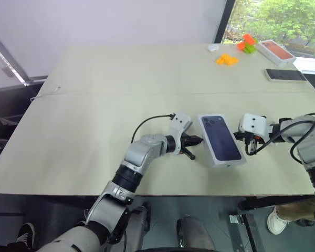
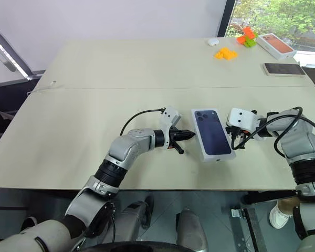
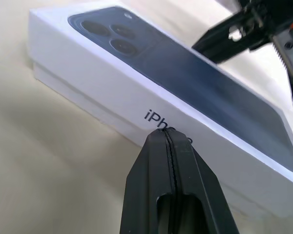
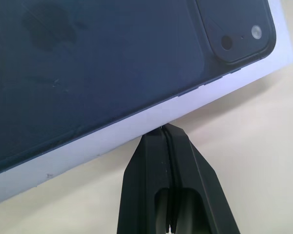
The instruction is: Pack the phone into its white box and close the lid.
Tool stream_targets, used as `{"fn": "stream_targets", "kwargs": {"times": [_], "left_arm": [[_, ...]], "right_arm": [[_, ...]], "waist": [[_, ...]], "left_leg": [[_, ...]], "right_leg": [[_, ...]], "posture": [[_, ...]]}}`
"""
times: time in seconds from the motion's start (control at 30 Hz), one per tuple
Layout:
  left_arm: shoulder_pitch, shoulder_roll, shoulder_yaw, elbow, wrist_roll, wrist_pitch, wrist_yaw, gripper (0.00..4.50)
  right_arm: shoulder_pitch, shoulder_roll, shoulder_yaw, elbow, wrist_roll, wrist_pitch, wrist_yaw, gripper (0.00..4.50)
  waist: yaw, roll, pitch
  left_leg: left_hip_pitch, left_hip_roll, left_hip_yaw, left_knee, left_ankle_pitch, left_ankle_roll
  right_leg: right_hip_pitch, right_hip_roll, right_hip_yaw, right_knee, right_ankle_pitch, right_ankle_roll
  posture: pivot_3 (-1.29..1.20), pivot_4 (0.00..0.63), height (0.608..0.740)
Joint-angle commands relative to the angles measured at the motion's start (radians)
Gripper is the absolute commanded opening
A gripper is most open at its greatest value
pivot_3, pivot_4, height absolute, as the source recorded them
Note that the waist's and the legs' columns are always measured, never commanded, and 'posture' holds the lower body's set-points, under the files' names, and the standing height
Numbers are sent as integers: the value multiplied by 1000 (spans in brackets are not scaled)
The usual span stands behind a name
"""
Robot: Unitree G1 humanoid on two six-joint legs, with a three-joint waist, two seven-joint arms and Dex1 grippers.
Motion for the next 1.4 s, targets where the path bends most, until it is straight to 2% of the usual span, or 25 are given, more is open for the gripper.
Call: {"fn": "stream_targets", "kwargs": {"times": [0.03,0.3,0.53,0.7,0.9,0.97,1.1,1.4], "left_arm": [[-4,-4,1,-9,-3,-17,-4,0],[-5,9,30,-13,-16,-33,0,0],[-58,21,131,-108,-97,22,12,0],[-137,-33,135,10,-77,-43,32,0],[-146,-94,35,211,25,-152,33,0],[-135,-87,-4,259,69,-161,44,0],[-124,-53,2,252,88,-159,47,0],[-136,12,107,119,12,-163,27,0]], "right_arm": [[-4,1,-4,-32,11,-6,5,32],[-30,-4,-6,22,-19,-34,-44,32],[-131,-23,-72,38,74,2,0,32],[-108,23,-95,-66,181,128,47,32],[7,38,-35,-133,112,139,-15,32],[54,39,-19,-160,92,127,-34,32],[84,38,-22,-200,98,141,-39,32],[-74,108,-101,-158,193,214,-79,32]], "waist": [[0,0,0],[-2,0,0],[-2,0,0],[3,0,0],[1,0,0],[-3,0,0],[-2,0,-1],[-9,0,0]], "left_leg": [[0,0,0,0,0,0],[0,0,0,0,0,0],[0,0,0,0,0,0],[0,0,-2,0,0,0],[-1,-2,-2,0,0,1],[0,-2,-2,1,0,1],[2,-2,-5,1,-1,-1],[0,-2,-5,0,0,0]], "right_leg": [[0,0,0,0,0,0],[0,0,0,0,0,0],[0,0,0,0,0,0],[1,0,-2,-1,0,0],[0,-2,-4,-1,-1,1],[0,-2,-3,0,-1,1],[1,-1,-5,0,-1,1],[1,-1,-6,1,0,1]], "posture": [[0,150,740],[0,150,740],[0,150,740],[0,150,740],[0,150,740],[0,150,740],[0,150,740],[0,150,740]]}}
